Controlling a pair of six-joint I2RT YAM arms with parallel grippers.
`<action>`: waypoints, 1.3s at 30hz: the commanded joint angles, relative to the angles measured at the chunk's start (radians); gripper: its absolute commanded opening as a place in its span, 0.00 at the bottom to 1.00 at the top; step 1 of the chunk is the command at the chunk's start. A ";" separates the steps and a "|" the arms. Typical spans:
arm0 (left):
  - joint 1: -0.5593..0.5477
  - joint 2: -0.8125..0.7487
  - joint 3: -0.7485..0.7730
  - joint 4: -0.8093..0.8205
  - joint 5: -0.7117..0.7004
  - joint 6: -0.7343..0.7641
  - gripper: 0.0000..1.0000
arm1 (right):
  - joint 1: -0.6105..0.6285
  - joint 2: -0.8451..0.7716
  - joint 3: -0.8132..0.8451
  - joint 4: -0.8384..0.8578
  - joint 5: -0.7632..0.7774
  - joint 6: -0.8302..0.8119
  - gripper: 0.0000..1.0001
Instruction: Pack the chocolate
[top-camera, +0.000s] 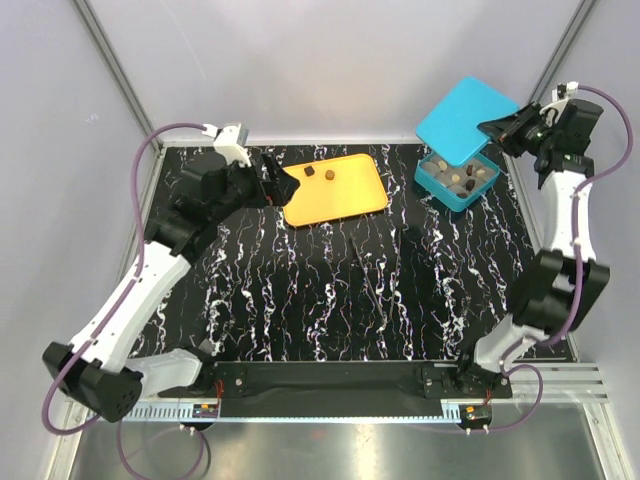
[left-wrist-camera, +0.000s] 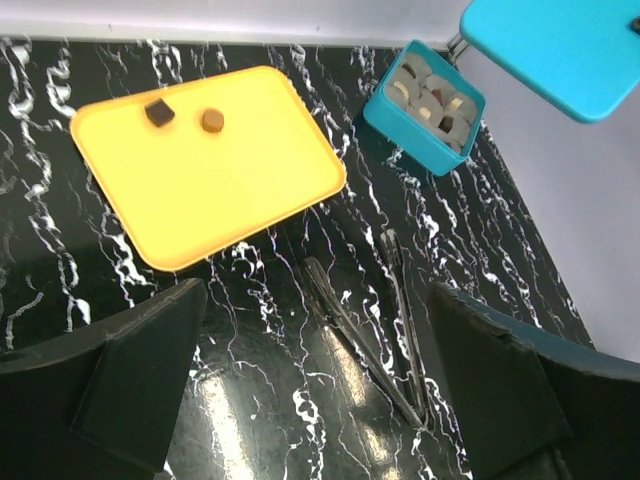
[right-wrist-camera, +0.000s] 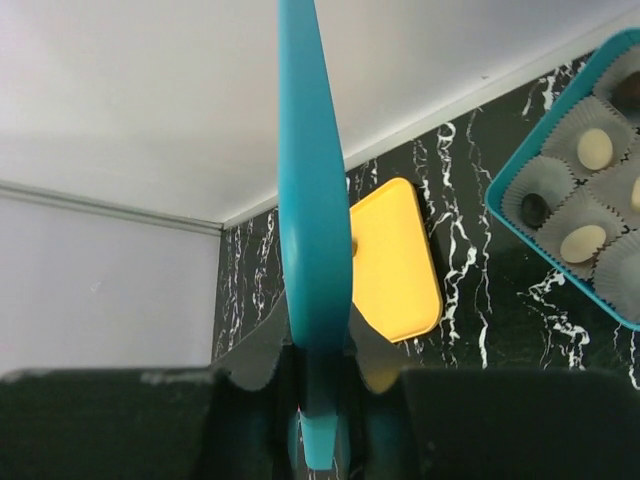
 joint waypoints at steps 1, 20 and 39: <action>-0.002 -0.001 -0.093 0.228 0.022 -0.043 0.99 | -0.013 0.078 0.078 0.123 -0.131 0.076 0.00; -0.002 0.115 -0.150 0.163 0.032 0.051 0.99 | -0.090 0.619 0.371 0.201 -0.246 0.147 0.00; -0.002 0.118 -0.169 0.148 0.043 0.062 0.99 | -0.128 0.793 0.383 0.324 -0.351 0.243 0.00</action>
